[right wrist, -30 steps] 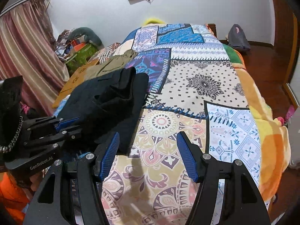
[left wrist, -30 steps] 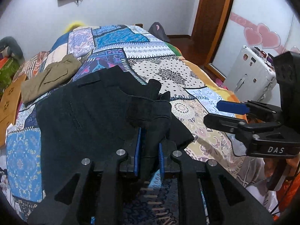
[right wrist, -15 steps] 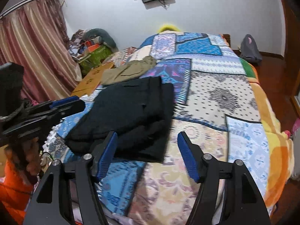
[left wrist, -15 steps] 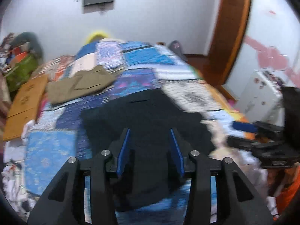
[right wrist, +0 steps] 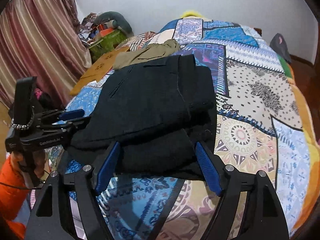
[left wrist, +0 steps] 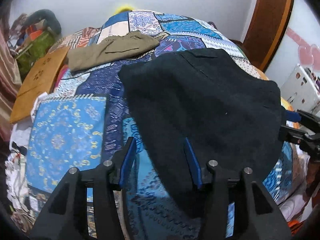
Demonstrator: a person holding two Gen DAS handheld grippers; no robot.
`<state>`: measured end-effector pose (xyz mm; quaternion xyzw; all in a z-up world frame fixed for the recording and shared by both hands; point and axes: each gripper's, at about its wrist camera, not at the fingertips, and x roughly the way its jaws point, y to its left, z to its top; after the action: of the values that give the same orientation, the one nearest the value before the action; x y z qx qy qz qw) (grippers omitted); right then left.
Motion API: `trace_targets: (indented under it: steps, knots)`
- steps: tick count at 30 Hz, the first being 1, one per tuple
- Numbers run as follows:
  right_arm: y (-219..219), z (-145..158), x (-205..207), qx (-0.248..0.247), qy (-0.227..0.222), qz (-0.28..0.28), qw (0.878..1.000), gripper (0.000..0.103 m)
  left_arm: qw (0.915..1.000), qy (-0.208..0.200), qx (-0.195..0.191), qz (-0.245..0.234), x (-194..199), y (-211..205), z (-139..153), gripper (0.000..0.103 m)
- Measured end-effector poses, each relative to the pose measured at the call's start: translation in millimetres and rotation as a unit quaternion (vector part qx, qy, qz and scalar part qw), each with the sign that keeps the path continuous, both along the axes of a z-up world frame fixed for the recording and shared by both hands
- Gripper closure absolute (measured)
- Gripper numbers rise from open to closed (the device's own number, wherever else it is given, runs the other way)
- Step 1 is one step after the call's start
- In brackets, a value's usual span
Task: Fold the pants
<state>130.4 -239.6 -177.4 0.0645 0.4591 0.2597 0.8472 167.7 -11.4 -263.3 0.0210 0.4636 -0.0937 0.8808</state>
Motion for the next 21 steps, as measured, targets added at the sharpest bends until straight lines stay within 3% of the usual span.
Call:
trace_targets:
  steps: [5, 16, 21]
  knots:
    - [-6, -3, 10, -0.03, -0.017, 0.017, 0.999, 0.033, 0.9996, -0.013, 0.025, -0.005, -3, -23, 6, 0.054]
    - [-47, -12, 44, -0.041, -0.014, -0.052, 0.998, 0.033, 0.9987, -0.027, -0.017, -0.041, 2, -85, 16, 0.054]
    - [-62, 2, 42, -0.05, -0.016, -0.084, 0.995, 0.033, 0.9979, -0.028, -0.038, -0.044, 13, -99, 18, 0.054]
